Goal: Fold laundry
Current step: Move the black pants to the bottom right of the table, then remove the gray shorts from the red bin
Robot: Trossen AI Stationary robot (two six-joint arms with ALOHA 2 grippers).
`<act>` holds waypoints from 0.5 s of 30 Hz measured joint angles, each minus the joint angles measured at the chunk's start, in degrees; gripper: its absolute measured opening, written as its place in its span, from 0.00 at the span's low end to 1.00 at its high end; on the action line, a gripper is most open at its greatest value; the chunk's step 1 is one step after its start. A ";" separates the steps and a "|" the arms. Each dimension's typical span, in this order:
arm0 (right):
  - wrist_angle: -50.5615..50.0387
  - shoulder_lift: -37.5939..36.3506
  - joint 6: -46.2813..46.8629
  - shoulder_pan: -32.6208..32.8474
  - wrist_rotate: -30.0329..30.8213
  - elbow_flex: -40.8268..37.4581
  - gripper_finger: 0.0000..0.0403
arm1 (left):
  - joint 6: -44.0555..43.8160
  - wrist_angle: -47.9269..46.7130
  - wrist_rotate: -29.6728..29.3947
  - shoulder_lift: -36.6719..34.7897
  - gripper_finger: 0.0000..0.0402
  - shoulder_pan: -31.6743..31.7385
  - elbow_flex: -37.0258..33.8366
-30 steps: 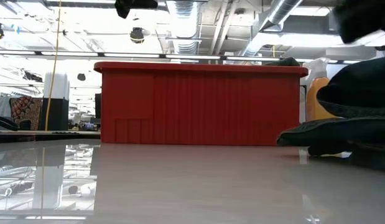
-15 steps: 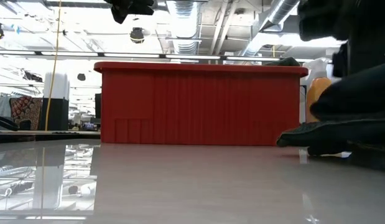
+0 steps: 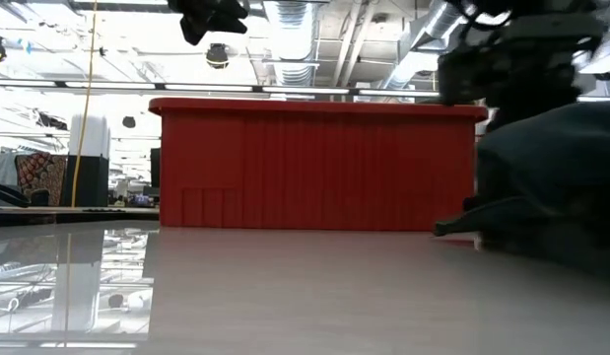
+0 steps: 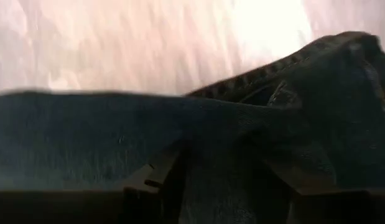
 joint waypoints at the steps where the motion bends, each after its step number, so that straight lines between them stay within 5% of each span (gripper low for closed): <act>1: -1.19 -0.50 0.00 0.67 -0.55 0.00 0.44 | 0.00 0.11 -0.01 -0.02 0.34 0.00 0.04; 11: -2.72 -7.96 5.68 6.73 -2.08 -0.05 0.44 | 1.95 5.89 -3.80 -0.02 0.34 1.57 0.02; 15: -2.50 -15.43 9.96 7.39 0.01 -0.04 0.44 | -2.50 13.26 3.38 0.48 0.34 6.89 0.02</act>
